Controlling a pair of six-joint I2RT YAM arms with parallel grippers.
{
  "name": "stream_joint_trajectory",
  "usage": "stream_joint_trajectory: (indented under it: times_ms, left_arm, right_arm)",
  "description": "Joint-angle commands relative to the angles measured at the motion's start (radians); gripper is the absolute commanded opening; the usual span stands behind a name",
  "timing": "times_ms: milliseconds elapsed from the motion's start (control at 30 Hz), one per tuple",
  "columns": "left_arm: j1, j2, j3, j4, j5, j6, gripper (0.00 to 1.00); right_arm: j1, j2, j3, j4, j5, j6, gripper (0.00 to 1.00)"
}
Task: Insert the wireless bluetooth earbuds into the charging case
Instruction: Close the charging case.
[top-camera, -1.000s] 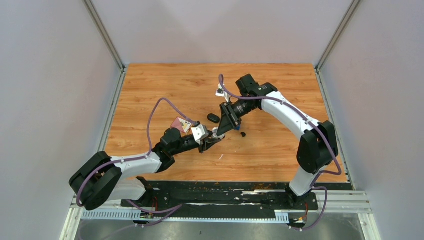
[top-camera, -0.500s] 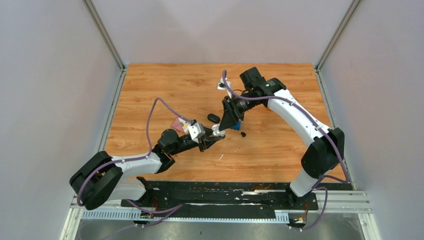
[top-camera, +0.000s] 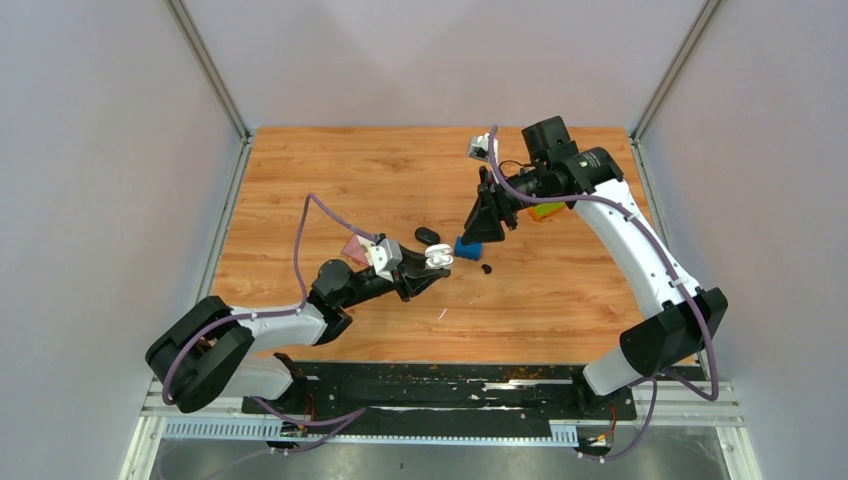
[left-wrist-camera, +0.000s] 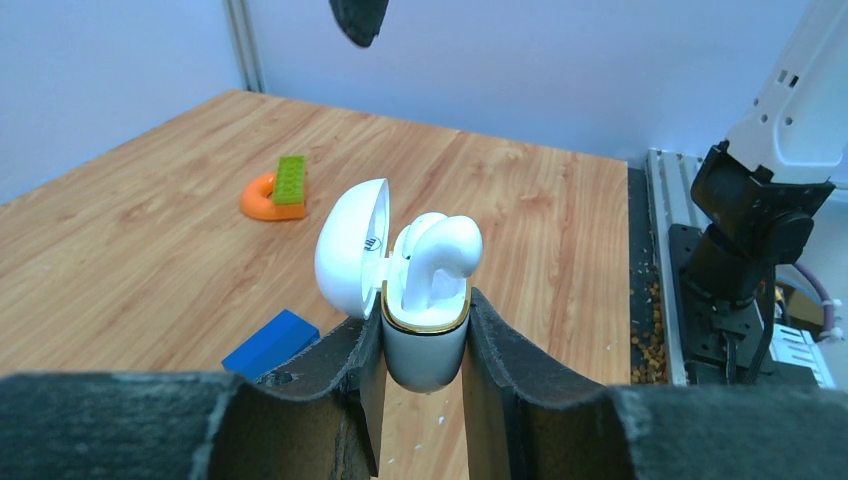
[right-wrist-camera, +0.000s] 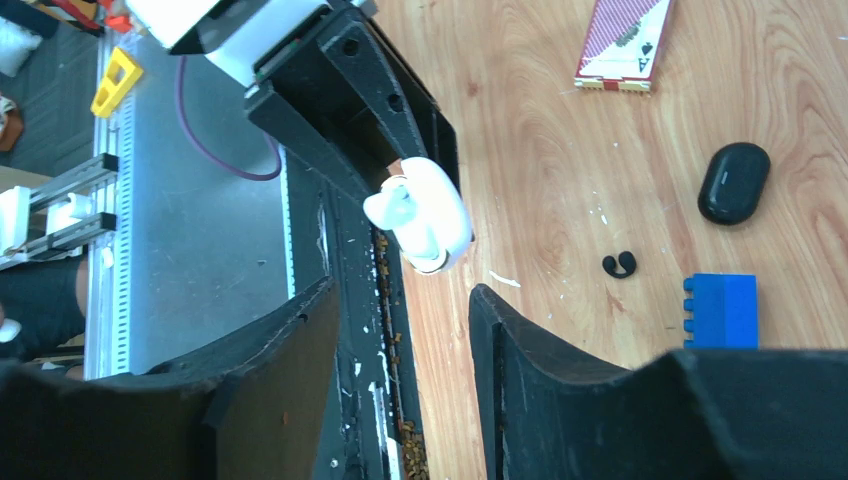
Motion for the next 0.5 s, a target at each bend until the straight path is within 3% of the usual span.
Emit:
stream_joint_trajectory:
  times_ms: [0, 133, 467]
  left_arm:
    - [0.004, 0.021, -0.001, 0.111, 0.025, -0.051, 0.00]
    - [0.004, 0.025, 0.003, 0.120, 0.035, -0.064, 0.00]
    - [0.004, 0.039, 0.012, 0.134, 0.065, -0.095, 0.00]
  right_arm:
    - [0.006, -0.008, -0.010, 0.029, 0.075, -0.044, 0.54]
    - [0.032, 0.005, -0.007, 0.030, 0.117, -0.063, 0.62]
    - [0.129, 0.068, 0.036, 0.003, 0.171, -0.125, 0.66]
